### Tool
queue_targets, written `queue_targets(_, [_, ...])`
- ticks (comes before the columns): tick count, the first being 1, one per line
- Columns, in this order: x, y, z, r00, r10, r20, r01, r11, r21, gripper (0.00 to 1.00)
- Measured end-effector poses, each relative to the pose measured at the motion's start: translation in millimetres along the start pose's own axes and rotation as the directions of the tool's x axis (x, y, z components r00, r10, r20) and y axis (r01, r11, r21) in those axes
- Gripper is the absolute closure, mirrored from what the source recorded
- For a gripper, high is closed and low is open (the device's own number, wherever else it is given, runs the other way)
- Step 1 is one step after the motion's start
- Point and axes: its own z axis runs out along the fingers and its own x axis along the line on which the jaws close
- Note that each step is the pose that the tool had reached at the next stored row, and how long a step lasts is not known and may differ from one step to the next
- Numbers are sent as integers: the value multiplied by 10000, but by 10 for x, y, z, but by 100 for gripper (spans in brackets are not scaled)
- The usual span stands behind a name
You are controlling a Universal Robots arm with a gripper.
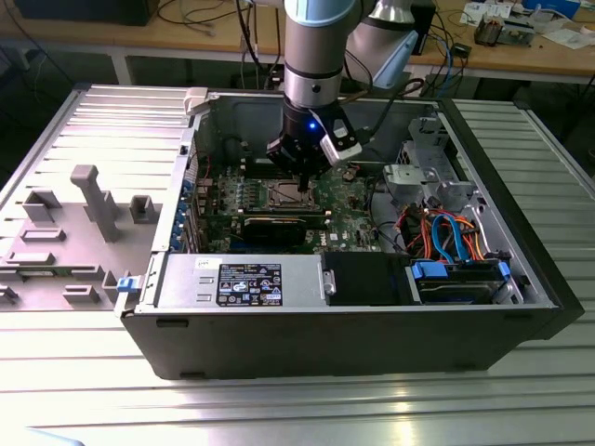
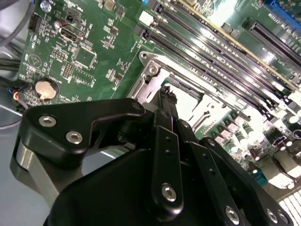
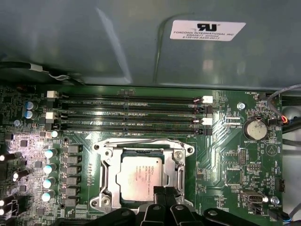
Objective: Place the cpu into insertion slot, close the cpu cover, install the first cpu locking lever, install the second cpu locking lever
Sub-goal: 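Install the second cpu locking lever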
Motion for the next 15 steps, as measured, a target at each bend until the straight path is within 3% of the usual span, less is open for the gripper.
queue_targets(10, [1, -36, -10, 10000, 0, -6, 0, 10000, 1, 89])
queue_targets(15, [-1, -50, -106, 10000, -3, -6, 3, 10000, 2, 89])
